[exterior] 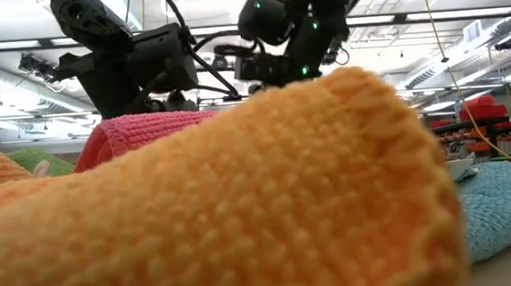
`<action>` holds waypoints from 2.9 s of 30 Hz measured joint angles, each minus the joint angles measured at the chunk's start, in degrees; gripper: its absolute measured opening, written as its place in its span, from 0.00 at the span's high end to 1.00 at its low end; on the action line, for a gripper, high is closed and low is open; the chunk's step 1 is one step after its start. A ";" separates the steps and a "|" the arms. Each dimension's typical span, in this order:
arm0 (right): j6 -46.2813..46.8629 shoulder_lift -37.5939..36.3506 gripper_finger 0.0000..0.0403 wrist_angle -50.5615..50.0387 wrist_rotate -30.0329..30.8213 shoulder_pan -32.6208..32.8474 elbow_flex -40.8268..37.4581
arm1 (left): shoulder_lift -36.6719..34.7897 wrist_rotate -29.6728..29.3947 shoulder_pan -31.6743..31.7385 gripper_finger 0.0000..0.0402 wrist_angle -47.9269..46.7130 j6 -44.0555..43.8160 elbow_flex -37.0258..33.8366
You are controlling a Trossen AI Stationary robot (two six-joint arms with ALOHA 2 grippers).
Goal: Fold microfiber towels
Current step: Fold the top blue towel
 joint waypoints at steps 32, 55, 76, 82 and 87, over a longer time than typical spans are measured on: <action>8.75 0.00 0.78 -6.88 -26.59 5.55 -3.13 | -0.22 0.12 -17.02 0.29 0.18 6.34 0.03; 7.47 0.00 0.57 16.89 -13.93 -2.62 -5.60 | -0.13 -0.32 -16.89 0.29 -6.65 7.56 1.33; 10.59 8.63 0.47 30.72 -27.01 -7.33 -6.42 | -0.13 -0.54 -15.80 0.29 -5.09 7.56 1.38; 9.21 8.92 0.60 29.06 -27.02 -7.32 -6.54 | -0.13 -0.62 -15.76 0.29 -5.19 7.50 1.40; 8.90 8.92 0.75 29.21 -26.73 -7.34 -6.51 | -0.13 -0.67 -15.73 0.29 -5.23 7.03 1.40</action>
